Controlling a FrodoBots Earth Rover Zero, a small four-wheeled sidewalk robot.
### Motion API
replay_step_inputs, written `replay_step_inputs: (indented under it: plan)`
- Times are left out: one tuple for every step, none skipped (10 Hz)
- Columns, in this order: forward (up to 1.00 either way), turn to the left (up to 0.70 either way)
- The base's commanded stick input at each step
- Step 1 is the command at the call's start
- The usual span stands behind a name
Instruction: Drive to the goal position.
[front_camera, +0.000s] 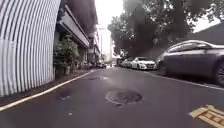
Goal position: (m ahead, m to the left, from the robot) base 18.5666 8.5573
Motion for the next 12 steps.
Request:
replay_step_inputs:
  plan:
    - [0.68, 0.0]
    - [0.7, 0.0]
    - [0.7, 0.0]
    - [0.69, 0.0]
    - [0.69, 0.0]
    - [0.7, 0.0]
    - [0.7, 0.0]
    - [0.68, 0.0]
    - [0.7, 0.0]
    - [0.7, 0.0]
    - [0.7, 0.0]
    - [0.7, 0.0]
